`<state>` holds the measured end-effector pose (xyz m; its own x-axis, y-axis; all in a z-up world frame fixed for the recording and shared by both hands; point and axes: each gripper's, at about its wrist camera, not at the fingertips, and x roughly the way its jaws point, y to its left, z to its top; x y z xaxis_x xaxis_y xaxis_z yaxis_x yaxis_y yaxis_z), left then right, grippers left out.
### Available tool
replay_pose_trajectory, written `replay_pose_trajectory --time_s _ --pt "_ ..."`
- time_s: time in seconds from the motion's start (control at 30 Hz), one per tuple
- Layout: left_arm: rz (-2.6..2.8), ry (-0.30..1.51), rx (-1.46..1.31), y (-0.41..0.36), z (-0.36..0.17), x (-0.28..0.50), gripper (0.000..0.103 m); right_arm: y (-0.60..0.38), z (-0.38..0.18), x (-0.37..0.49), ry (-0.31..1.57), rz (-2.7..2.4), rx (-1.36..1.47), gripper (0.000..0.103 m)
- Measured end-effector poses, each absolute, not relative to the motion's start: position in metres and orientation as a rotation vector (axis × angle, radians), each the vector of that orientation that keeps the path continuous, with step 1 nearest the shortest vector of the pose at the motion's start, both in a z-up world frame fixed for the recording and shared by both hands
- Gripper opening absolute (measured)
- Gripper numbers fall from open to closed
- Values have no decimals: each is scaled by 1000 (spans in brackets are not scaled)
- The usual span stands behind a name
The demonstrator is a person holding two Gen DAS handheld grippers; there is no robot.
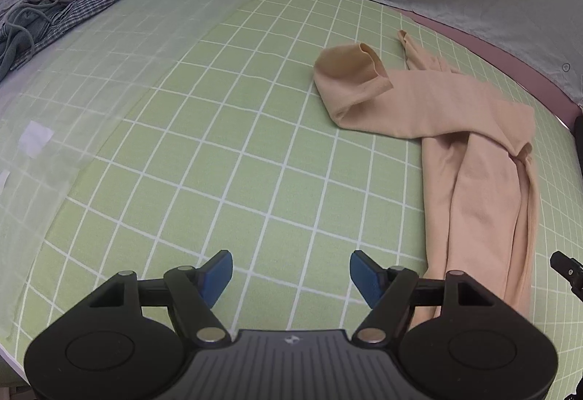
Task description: Fold clothes
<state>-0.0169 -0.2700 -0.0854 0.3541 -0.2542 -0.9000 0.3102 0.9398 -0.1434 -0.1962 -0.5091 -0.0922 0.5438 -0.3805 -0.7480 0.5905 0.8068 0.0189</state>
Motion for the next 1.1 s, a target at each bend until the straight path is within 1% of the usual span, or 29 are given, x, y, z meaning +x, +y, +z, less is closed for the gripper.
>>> replay_pose_trajectory --time_s 0.17,0.33,0.5,0.57,0.77,0.8,0.87,0.9,0.93,0.97,1.0,1.03,1.1 --pt "-353 1127 45 -294 -89 25 74 -541 -94 -154 804 -576 222 37" --pt "-361 1115 51 -330 -98 70 79 -567 -108 -105 855 -556 146 38" --pt "-384 1085 133 -365 -111 94 82 -579 -123 -69 894 -537 69 41" --pt "-380 1073 163 -373 -115 99 82 -580 -129 -57 907 -531 14 46" --pt "-348 1059 158 -378 -126 113 82 -582 -133 -35 884 -547 -125 48" --pt "-341 1060 144 -377 -127 115 82 -583 -133 -33 877 -543 -132 48" --pt "-329 1057 113 -373 -129 118 80 -583 -132 -29 860 -534 -135 44" --pt "-326 1046 104 -371 -129 118 73 -583 -131 -29 853 -525 -128 41" --pt "-334 1037 98 -370 -128 119 59 -583 -130 -29 845 -514 -116 30" --pt "-355 1031 96 -370 -127 120 48 -583 -129 -29 835 -509 -107 23" --pt "-370 1025 90 -368 -126 121 25 -583 -127 -30 821 -510 -101 18" --pt "-375 1020 81 -366 -125 122 12 -582 -125 -32 804 -513 -92 10" --pt "-372 978 32 -355 -113 123 12 -582 -118 -37 764 -533 -61 8"
